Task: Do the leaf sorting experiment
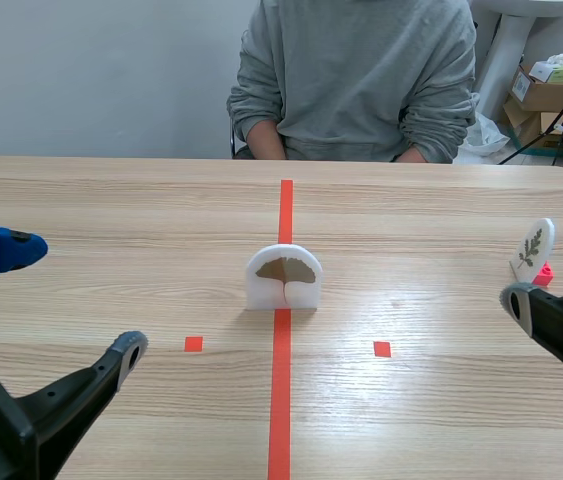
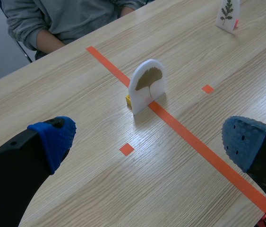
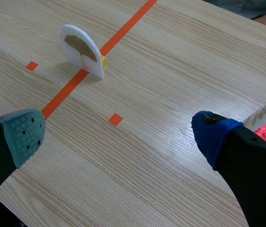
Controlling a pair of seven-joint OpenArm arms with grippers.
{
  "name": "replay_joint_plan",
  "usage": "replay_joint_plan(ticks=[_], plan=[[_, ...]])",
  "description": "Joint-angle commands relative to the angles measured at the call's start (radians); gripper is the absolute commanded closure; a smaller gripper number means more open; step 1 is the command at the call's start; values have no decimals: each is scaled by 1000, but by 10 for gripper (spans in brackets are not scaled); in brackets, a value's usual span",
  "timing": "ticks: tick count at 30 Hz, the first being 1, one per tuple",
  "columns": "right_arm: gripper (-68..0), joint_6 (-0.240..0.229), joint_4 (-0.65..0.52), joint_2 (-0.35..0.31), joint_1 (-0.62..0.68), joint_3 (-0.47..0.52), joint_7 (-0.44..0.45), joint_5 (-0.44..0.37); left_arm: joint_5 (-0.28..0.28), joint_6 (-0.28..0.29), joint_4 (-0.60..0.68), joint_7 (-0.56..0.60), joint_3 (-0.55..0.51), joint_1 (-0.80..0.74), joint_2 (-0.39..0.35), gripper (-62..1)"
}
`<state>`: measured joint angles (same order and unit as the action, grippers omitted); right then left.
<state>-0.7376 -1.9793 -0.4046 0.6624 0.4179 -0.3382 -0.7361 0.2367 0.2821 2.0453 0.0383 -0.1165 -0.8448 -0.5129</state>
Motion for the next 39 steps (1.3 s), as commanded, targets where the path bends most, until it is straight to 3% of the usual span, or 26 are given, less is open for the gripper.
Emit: replay_joint_plan(ticks=[1, 26, 32, 39], plan=[[-646, -8, 3, -3, -11, 8, 18, -8, 12, 0, 4, 17, -3, 0, 3, -623], [-646, -8, 3, -3, -11, 8, 19, -8, 5, 1, 4, 4, -3, 7, 2, -623], [-646, -8, 3, -3, -11, 8, 18, -8, 5, 5, -79, -82, 29, 161, -32, -623], [-646, -8, 3, -3, -11, 8, 19, 10, 5, 55, -320, -85, 190, 448, -120, -623]])
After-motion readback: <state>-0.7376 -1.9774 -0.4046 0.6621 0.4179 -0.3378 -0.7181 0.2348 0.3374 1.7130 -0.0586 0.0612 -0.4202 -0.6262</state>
